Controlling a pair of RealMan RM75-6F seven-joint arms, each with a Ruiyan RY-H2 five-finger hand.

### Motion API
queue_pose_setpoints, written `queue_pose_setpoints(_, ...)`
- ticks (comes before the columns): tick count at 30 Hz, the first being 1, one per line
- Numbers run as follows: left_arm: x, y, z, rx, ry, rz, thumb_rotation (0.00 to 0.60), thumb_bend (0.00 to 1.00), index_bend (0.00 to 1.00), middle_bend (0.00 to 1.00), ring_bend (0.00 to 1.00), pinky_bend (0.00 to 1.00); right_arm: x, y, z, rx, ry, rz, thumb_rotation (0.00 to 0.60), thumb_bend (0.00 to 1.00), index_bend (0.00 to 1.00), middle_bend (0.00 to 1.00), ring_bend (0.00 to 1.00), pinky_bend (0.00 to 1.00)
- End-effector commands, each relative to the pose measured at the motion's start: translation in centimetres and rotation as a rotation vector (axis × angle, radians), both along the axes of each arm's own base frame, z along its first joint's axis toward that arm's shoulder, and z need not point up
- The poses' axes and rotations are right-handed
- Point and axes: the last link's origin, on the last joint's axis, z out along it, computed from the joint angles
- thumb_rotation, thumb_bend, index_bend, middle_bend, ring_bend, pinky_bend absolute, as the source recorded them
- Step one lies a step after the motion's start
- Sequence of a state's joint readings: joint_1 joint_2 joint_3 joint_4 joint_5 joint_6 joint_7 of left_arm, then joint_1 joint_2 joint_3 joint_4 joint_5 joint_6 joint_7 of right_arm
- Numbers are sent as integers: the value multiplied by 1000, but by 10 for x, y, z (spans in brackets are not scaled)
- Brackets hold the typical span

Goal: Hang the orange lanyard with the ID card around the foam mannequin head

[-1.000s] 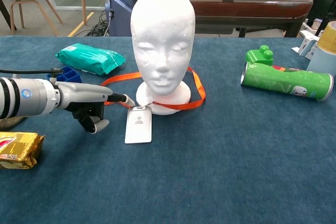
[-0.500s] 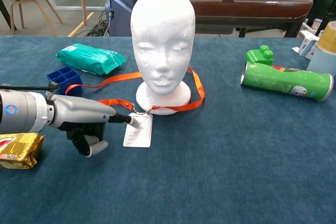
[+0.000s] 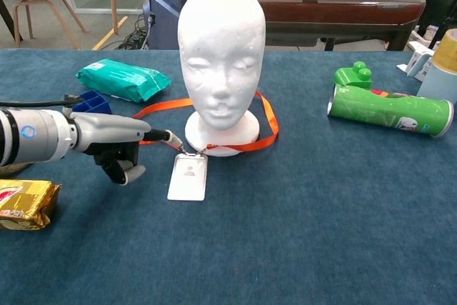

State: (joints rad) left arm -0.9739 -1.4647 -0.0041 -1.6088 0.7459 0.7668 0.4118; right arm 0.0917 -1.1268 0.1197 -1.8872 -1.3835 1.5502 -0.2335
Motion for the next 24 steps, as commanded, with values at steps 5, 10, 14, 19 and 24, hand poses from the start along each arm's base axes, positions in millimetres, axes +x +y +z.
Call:
queue_pose_setpoints(5,0,9,-3,17,-21,43,600,577,0,953,939,941,-2,0,0,-2,-1,-8,600,146,261,735,673,798)
queue_pose_setpoints(10,3,7,-7,-6,-16,36,600,577,0,953,939,941,-2,0,0,-1,-4,-9,600,146,261,735,673,798)
queue_pose_setpoints(14,6,4,-11,-22,-7,22,600,576,0,953,939,941,-3,1,1,-7,-6,-12,600,145,261,735,673,798)
queue_pose_setpoints(19,9,-3,-14,-44,5,-7,600,576,0,953,939,941,-4,2,2,-10,-10,-17,600,146,260,735,673,797)
queue_pose_setpoints(24,11,-14,-14,-67,16,-35,600,577,0,953,939,941,-5,3,2,-11,-14,-16,600,146,260,735,673,798)
